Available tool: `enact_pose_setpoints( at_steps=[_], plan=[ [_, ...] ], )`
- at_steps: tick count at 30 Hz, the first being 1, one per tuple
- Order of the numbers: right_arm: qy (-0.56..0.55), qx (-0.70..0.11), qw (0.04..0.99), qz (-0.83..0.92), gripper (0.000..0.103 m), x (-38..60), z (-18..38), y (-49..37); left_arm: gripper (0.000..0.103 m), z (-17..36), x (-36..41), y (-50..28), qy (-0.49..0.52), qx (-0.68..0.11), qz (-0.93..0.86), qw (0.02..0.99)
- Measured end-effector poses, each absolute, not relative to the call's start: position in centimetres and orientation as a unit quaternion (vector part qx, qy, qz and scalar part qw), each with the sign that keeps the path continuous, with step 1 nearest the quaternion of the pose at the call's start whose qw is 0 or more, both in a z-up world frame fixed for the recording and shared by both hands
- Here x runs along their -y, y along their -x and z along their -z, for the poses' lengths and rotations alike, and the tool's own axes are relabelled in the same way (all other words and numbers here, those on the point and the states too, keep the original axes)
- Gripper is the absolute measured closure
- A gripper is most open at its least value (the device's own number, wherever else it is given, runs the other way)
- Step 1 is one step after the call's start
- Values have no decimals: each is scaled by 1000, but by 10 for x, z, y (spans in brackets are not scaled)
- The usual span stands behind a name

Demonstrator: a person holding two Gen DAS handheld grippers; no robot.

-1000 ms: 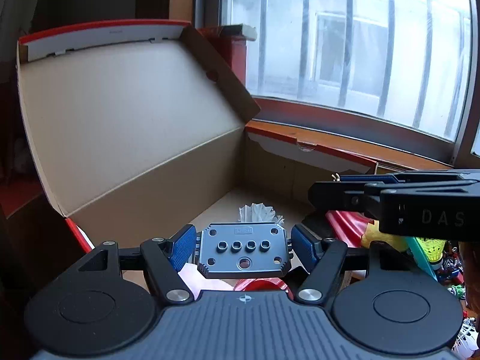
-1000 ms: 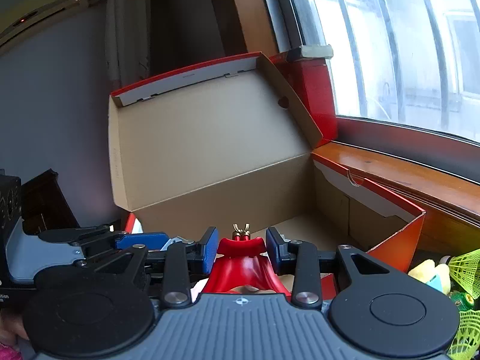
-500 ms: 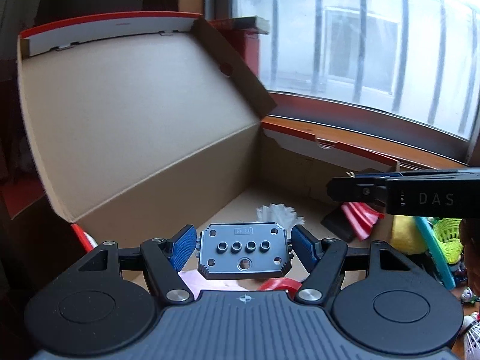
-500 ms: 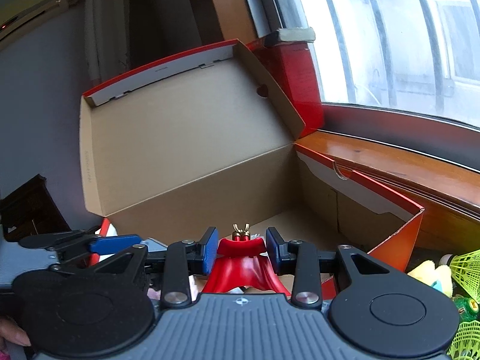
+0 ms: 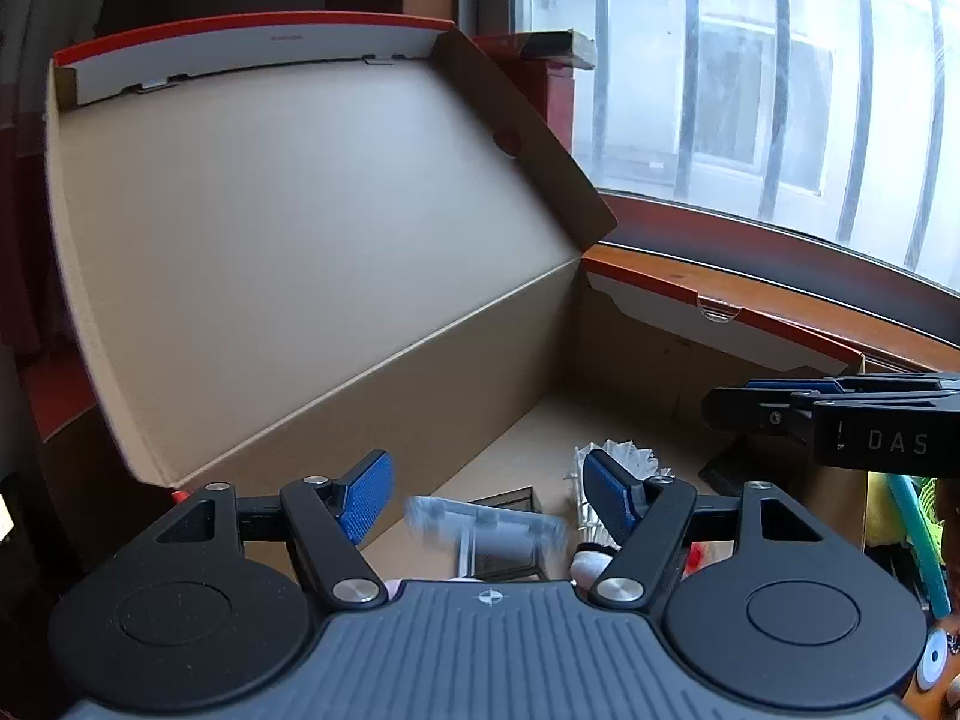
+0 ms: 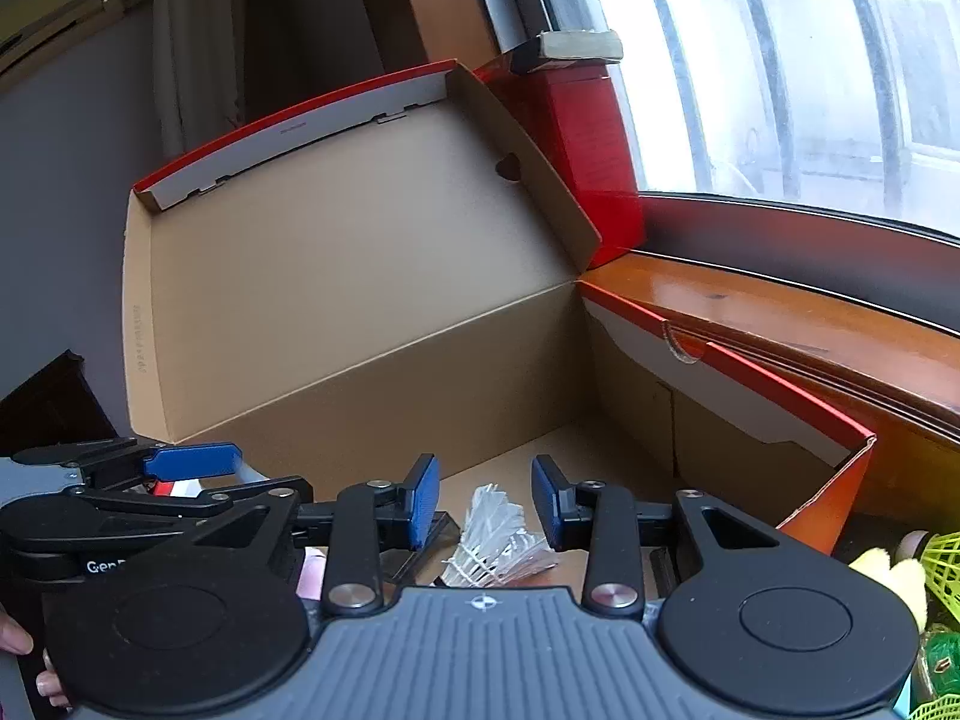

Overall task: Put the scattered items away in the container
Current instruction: 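Open left gripper to drop the grey plate while right gripper releases the red piece into the box, then move both grippers back from the box to the cluttered items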

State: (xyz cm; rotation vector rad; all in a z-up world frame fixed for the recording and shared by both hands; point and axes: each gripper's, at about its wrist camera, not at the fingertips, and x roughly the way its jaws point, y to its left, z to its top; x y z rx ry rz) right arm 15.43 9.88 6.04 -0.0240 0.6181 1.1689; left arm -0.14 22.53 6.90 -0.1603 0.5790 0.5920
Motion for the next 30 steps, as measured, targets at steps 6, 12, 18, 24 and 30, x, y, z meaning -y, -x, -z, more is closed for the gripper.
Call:
enact_pose_setpoints(
  at_steps=[6,12,18,24,30],
  plan=[
    [2,-286,796,-533,56,-91,-62,-159,22,-67,-225,-4,77,-285,-285,912],
    [-6,-283,805,-521,46,-76,-68,-158,11,-66,-219,2,68,-296,-272,913],
    [-16,-270,818,-508,34,-40,-81,-146,6,-72,-198,16,58,-286,-241,925],
    [-18,-267,827,-494,30,-9,-89,-128,2,-80,-170,30,43,-271,-201,940],
    [-13,-274,829,-487,29,10,-90,-107,1,-82,-147,41,45,-275,-166,946]
  ],
)
